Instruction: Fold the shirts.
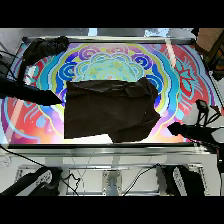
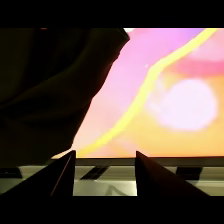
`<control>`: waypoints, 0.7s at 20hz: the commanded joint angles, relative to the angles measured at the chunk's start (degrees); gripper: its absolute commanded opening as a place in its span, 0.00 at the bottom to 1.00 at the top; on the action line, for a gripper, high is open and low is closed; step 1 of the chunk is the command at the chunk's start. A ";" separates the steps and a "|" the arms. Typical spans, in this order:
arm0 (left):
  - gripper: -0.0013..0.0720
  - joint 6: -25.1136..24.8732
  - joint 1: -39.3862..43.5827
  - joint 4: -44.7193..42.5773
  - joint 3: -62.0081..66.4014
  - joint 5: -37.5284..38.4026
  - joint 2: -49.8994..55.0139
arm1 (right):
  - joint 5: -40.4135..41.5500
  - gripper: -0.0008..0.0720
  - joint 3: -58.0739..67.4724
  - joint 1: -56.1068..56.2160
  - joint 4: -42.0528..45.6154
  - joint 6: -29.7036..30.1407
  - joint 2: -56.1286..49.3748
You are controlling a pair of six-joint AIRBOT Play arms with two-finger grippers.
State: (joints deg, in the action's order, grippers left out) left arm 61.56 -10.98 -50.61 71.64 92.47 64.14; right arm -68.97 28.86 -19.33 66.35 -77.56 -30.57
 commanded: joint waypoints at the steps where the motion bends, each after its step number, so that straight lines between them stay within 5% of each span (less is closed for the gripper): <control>1: 0.53 -1.90 0.00 6.86 -6.78 -4.17 0.20 | 12.92 0.61 -8.39 -0.02 -9.14 -0.68 -6.25; 4: 0.53 -2.43 0.00 7.28 -6.78 -4.52 0.20 | 16.46 0.61 -8.33 0.13 -11.08 1.60 -16.98; 8: 0.53 -2.89 0.00 7.30 -6.78 -4.55 0.20 | 25.46 0.61 -8.31 0.15 -27.19 10.16 -28.26; 14: 0.52 -3.15 0.00 2.14 -6.78 -7.58 0.20 | 32.33 0.57 -8.20 0.15 -42.62 19.06 -33.53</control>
State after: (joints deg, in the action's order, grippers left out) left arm 58.59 -10.98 -44.97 64.93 87.02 64.31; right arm -40.75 20.75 -19.25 31.62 -63.11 -61.80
